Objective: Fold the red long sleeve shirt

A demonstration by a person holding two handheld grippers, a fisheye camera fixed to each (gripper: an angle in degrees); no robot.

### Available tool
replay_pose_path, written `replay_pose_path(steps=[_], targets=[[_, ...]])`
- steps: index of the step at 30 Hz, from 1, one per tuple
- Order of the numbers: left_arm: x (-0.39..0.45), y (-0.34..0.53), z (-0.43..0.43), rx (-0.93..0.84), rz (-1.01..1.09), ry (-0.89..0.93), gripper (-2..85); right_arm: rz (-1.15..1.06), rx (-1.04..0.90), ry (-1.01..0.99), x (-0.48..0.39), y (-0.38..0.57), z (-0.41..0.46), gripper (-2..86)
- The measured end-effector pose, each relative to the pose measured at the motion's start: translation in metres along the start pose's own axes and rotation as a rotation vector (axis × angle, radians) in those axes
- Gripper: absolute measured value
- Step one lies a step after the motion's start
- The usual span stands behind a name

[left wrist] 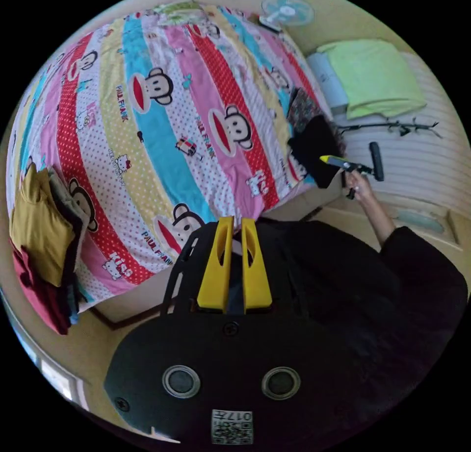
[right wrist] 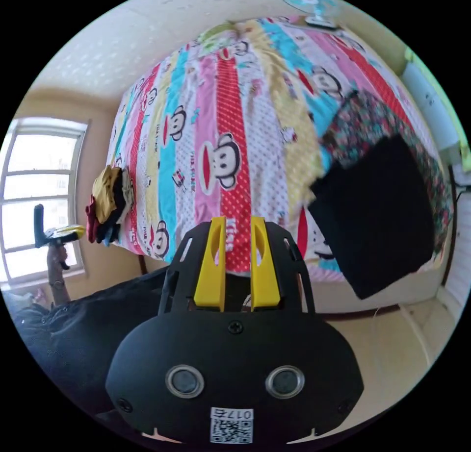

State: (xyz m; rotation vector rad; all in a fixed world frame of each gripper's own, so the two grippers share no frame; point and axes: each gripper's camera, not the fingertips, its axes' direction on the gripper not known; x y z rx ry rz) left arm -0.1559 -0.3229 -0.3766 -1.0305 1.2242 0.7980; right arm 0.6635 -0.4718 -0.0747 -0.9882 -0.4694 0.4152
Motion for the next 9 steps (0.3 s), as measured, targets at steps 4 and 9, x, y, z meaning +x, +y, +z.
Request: replay_pose_path(steps=[4,9], targets=[[0.056,-0.039,0.061,-0.251,-0.002,-0.138,3.5,0.252,0.090,0.020,0.098,0.051,-0.024,11.0],[0.083,-0.048,0.115,-0.512,-0.099,-0.131,7.3,0.545,0.286,0.107,0.203,0.088,-0.062,12.7]])
